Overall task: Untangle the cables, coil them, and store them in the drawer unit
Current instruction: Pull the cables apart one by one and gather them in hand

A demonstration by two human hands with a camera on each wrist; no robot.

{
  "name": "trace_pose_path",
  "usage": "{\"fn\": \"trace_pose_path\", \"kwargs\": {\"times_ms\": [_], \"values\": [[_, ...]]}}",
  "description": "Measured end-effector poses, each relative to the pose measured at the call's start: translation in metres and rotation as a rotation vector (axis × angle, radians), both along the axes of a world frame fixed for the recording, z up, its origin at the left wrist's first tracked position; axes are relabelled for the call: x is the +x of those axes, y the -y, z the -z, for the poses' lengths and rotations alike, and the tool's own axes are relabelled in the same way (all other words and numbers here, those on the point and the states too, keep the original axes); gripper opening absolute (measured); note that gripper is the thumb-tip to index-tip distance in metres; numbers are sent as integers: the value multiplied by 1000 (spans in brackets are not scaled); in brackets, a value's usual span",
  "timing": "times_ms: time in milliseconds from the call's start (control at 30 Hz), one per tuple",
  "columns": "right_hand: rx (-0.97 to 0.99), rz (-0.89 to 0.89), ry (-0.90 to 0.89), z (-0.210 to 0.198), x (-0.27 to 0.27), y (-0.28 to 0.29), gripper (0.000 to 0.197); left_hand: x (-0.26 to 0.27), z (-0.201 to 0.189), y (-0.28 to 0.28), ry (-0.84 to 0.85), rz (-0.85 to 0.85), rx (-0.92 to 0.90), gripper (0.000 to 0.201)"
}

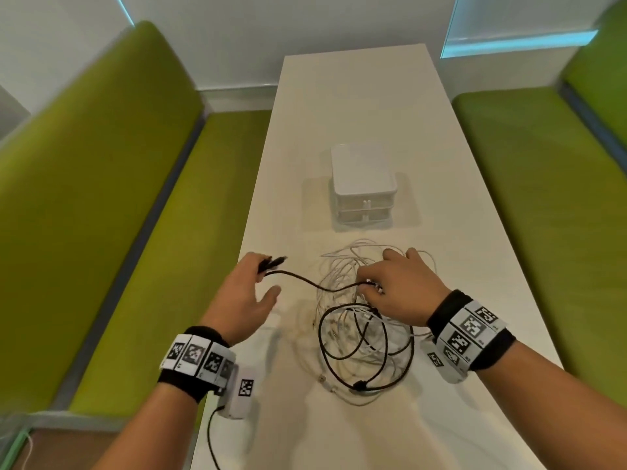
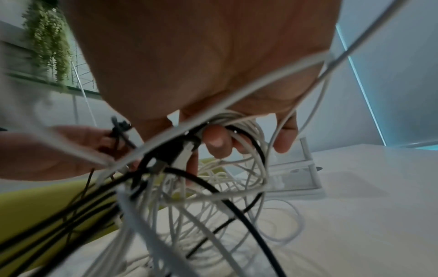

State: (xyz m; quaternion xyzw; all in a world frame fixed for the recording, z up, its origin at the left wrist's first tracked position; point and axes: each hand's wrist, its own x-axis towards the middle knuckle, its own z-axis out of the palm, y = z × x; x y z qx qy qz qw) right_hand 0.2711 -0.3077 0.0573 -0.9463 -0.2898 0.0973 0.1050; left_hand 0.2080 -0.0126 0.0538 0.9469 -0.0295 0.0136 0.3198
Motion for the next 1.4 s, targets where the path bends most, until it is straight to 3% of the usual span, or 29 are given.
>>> {"fn": "trace_pose_path", "kwargs": {"times_ms": [67, 133, 200, 267, 333, 467, 533, 600, 667, 733, 833, 933, 1033, 1133, 1300, 1400], "values": [[-15, -26, -15, -2, -1, -4, 23, 2, -11, 22, 82, 12, -31, 27], [-35, -36, -41, -4, -2, -7, 25, 7, -17, 35, 17, 10, -90, 15], [-28, 30, -87, -7, 1, -5, 27, 16, -22, 35, -155, -127, -365, 18], [35, 160, -117, -9, 7, 5, 26, 21, -23, 26, -176, -326, -595, 25], [48, 298, -96, -9, 14, 22, 30, 24, -24, 9, -100, -483, -568, 30], [-123, 470, -91, -10, 20, 52, 40, 20, -35, -24, 53, -680, -441, 38], [-213, 495, -59, -12, 19, 52, 35, 18, -46, -31, 133, -733, -295, 34], [-184, 510, 27, -11, 18, 45, 19, 18, -57, -35, 220, -750, -147, 24], [-88, 555, 46, -7, 19, 42, 15, 25, -61, -50, 244, -803, -151, 22], [-56, 622, -23, -7, 24, 51, 17, 30, -61, -71, 228, -843, -288, 22], [-110, 683, -103, -8, 32, 71, 16, 22, -59, -95, 225, -792, -649, 25], [-92, 611, -98, -8, 33, 75, 16, 14, -61, -95, 260, -728, -729, 25], [59, 418, -9, -7, 26, 58, 16, 17, -67, -68, 254, -627, -537, 26], [211, 243, -1, -12, 17, 31, 13, 25, -71, -18, 197, -367, -235, 34], [353, 18, -62, -16, 10, 0, 13, 27, -49, 67, -47, 185, -58, 20], [465, 11, -98, -17, 9, -1, 18, 28, -36, 91, -132, 280, 33, 20]]}}
